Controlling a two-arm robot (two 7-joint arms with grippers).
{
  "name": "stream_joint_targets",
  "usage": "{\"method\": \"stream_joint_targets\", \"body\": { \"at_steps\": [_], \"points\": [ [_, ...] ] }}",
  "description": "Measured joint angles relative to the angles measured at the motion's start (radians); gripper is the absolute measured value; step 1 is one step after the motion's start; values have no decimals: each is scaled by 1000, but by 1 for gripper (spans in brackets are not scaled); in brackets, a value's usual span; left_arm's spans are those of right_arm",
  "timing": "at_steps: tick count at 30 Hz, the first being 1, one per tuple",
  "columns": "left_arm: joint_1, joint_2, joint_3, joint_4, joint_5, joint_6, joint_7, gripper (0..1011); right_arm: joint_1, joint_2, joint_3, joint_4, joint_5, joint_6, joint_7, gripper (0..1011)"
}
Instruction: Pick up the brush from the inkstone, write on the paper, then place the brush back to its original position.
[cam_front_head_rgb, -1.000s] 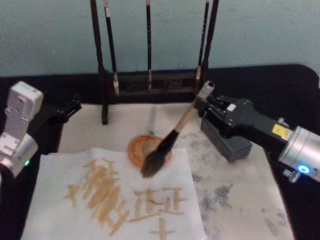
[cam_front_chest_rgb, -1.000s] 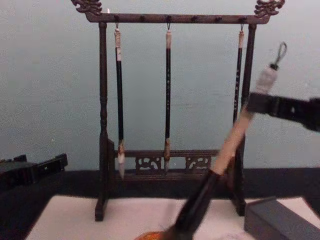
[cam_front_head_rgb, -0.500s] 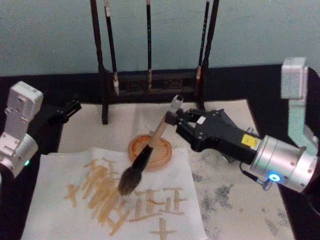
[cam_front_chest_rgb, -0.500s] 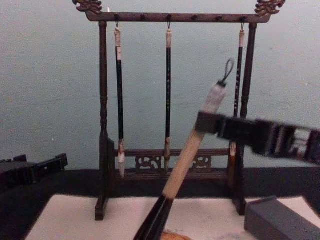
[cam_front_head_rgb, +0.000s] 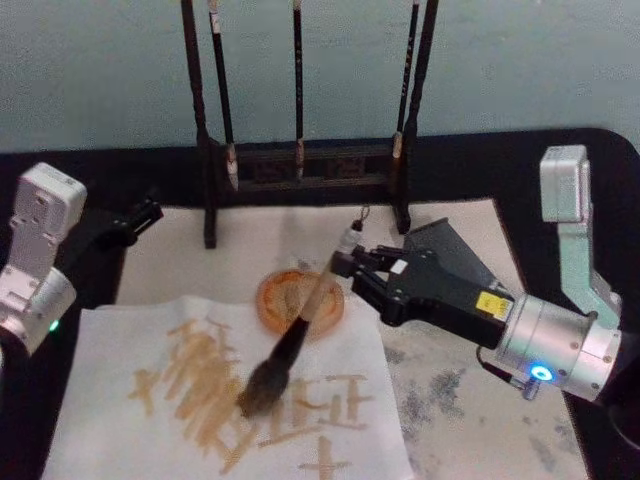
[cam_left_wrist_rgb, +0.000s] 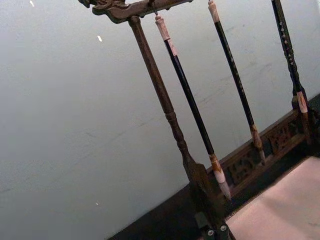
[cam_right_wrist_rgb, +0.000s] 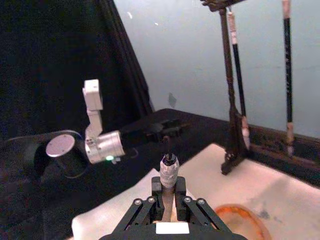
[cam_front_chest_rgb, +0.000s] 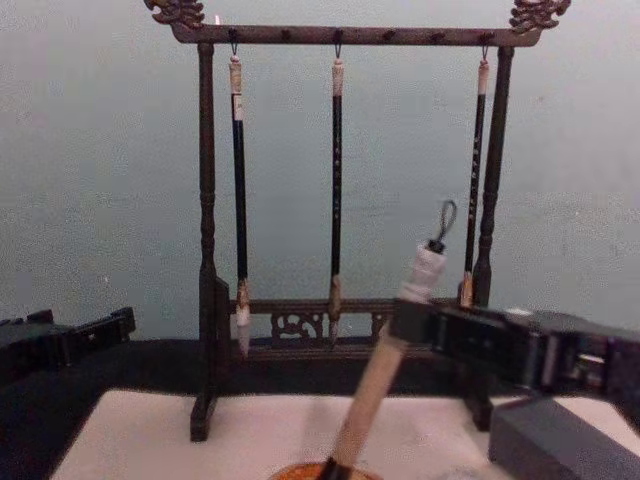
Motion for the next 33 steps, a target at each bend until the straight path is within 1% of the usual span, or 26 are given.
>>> {"method": "stream_joint_targets", "body": {
  "at_steps": [5,16,20,21,27,28,29,33],
  "points": [
    [0,0,0,0,0,0,0,1000,-18,15,18,-5,6,-3,-9,154],
    [0,0,0,0,0,0,0,1002,-70,58,81,-32,28,-21,-25,154],
    [0,0,0,0,0,0,0,1002,-94,74,110,-42,41,-30,-29,154],
    [0,0,0,0,0,0,0,1002,-101,78,121,-43,49,-31,-29,154],
    [0,0,0,0,0,0,0,1002,-117,84,153,-45,94,-30,-28,154],
    [0,0,0,0,0,0,0,1000,-119,83,160,-46,107,-30,-28,154],
    [0,0,0,0,0,0,0,1002,-119,83,160,-46,107,-30,-28,154],
    [0,0,0,0,0,0,0,1002,-118,68,179,-48,154,-31,-40,154]
  ]
}}
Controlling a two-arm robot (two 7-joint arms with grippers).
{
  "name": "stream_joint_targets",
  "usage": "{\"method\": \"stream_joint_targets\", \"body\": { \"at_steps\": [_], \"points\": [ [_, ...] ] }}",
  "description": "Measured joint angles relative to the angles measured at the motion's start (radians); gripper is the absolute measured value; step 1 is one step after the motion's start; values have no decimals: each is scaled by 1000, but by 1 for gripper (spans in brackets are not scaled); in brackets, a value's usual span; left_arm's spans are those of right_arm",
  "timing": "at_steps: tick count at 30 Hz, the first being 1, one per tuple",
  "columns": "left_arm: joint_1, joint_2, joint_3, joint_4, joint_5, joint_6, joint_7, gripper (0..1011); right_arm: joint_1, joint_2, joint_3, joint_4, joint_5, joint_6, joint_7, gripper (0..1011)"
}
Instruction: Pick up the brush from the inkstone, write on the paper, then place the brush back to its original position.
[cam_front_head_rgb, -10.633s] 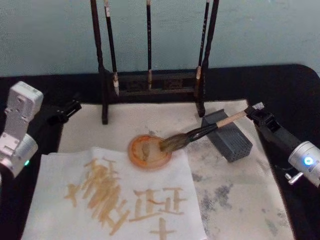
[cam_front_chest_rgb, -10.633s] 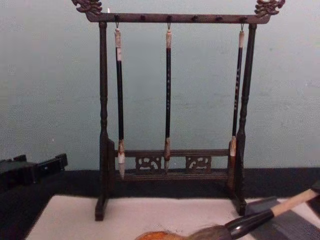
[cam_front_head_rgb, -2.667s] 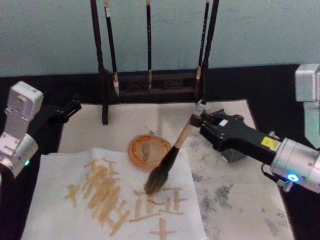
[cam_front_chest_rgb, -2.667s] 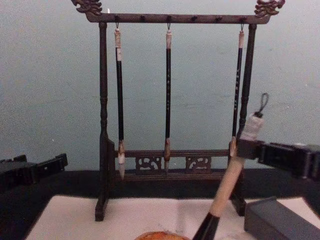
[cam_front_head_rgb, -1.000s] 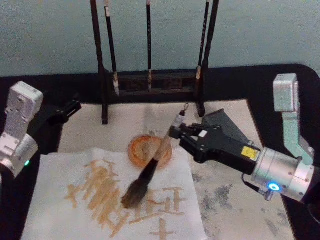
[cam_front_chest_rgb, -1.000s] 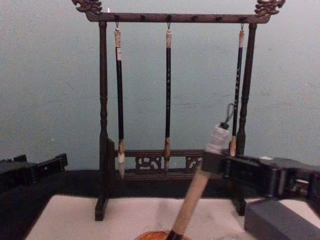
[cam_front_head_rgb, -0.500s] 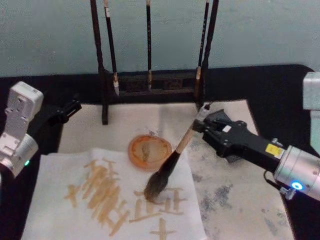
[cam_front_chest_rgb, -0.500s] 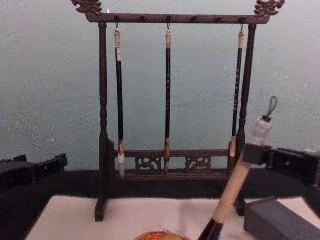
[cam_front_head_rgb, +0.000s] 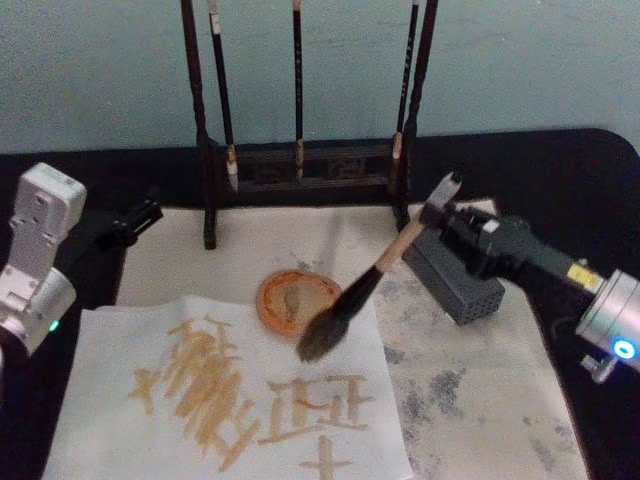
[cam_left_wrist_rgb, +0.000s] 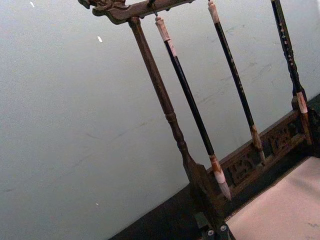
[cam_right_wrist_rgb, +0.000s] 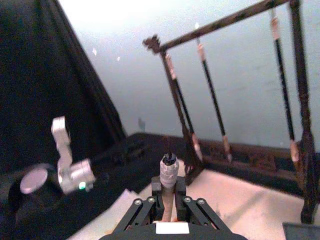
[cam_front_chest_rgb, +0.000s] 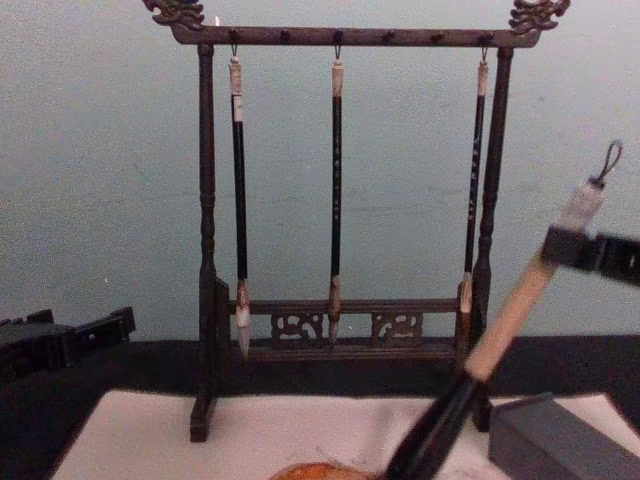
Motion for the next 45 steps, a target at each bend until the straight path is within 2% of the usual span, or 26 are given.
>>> {"method": "stream_joint_targets", "body": {
  "at_steps": [7,18,26,45],
  "points": [
    [0,0,0,0,0,0,0,1002,23,-49,21,18,87,0,-54,154],
    [0,0,0,0,0,0,0,1002,81,-118,12,79,168,8,-175,154],
    [0,0,0,0,0,0,0,1002,116,-151,-16,140,204,23,-238,154],
    [0,0,0,0,0,0,0,1002,148,-172,-55,210,237,24,-276,154]
  ]
}}
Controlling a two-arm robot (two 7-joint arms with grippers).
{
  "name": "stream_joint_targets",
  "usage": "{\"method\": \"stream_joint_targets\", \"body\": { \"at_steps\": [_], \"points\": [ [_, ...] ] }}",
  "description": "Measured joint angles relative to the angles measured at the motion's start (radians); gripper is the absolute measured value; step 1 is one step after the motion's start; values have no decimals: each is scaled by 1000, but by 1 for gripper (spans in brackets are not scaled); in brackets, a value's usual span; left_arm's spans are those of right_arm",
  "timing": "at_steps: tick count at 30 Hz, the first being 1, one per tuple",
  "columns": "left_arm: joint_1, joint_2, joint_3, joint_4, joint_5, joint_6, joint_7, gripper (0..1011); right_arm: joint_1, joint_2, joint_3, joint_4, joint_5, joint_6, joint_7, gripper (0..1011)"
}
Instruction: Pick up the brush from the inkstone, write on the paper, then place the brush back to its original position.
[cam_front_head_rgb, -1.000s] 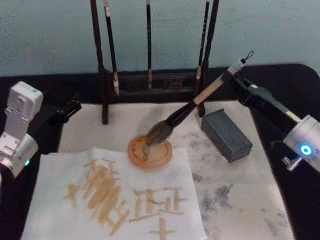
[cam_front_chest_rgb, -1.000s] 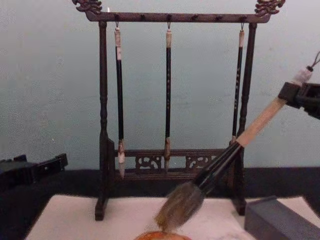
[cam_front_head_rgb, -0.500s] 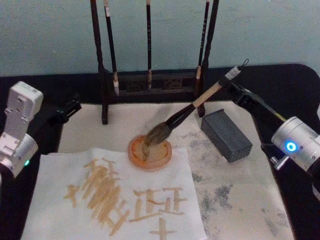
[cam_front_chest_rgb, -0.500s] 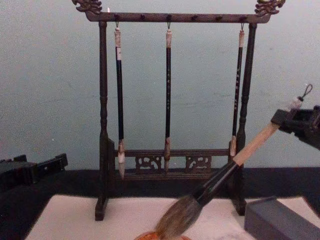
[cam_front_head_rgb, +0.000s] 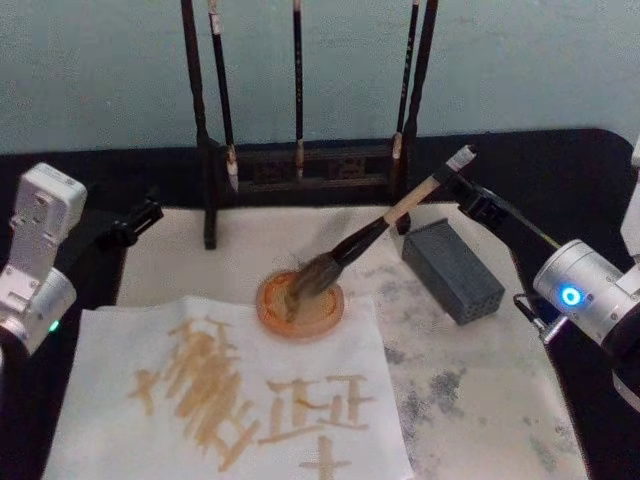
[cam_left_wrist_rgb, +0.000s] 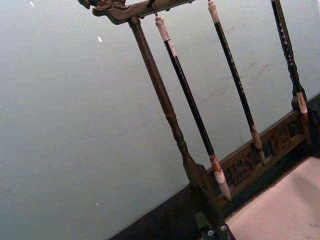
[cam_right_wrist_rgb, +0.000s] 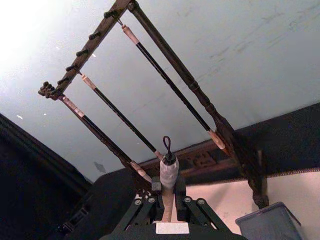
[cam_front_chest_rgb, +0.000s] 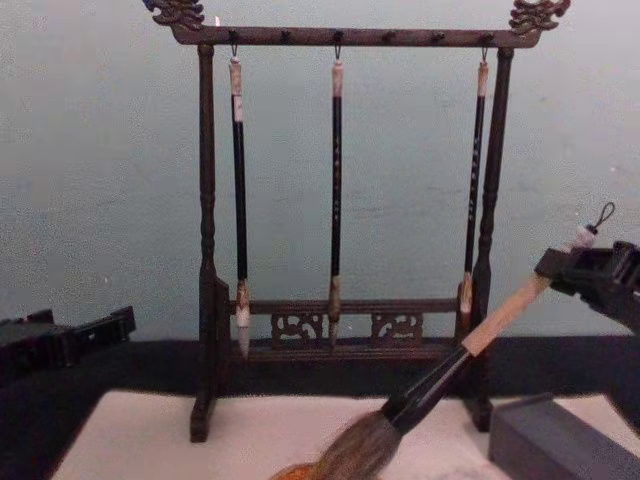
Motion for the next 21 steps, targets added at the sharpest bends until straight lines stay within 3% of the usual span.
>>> {"method": "stream_joint_targets", "body": {
  "at_steps": [21],
  "points": [
    [0,0,0,0,0,0,0,1002,16,-14,-23,31,16,-16,-1,154]
  ]
}}
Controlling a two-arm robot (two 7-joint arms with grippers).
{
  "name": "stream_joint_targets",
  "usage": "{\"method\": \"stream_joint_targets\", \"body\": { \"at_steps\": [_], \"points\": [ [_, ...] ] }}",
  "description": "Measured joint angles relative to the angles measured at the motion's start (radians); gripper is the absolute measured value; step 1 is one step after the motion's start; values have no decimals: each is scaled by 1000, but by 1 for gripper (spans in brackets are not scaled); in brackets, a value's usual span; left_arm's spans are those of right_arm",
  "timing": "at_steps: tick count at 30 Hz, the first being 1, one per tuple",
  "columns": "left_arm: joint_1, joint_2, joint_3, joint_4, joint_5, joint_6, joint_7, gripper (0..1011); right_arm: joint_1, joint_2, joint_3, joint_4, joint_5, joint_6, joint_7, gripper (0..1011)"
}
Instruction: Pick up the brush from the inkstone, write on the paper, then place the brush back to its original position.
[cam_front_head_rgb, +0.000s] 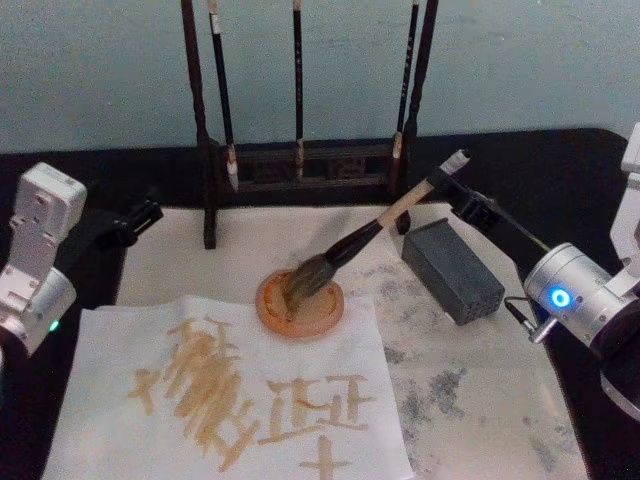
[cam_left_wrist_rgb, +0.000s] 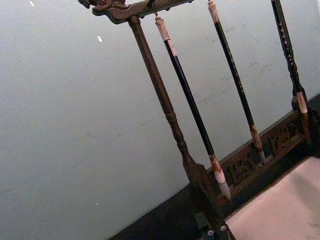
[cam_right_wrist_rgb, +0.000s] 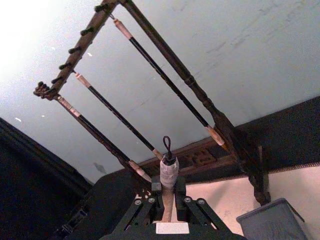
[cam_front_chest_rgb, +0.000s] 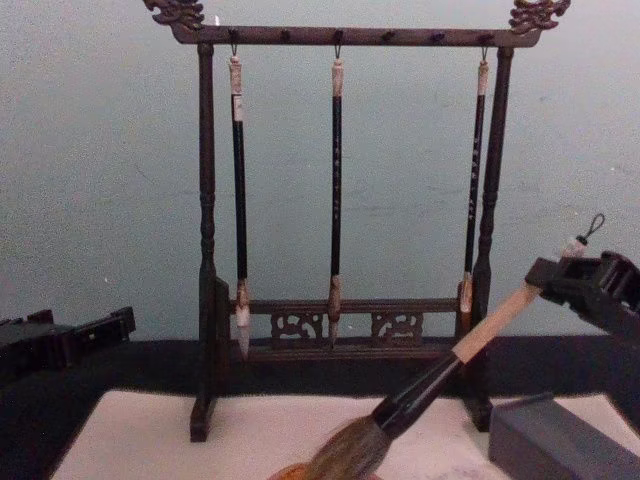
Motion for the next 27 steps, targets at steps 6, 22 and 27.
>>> {"method": "stream_joint_targets", "body": {
  "at_steps": [6,22,27],
  "points": [
    [0,0,0,0,0,0,0,1002,1,-10,-2,17,6,-6,-2,154],
    [0,0,0,0,0,0,0,1002,-13,-11,-2,23,-6,-2,-52,154],
    [0,0,0,0,0,0,0,1002,-18,-12,2,16,-13,7,-84,154]
  ]
}}
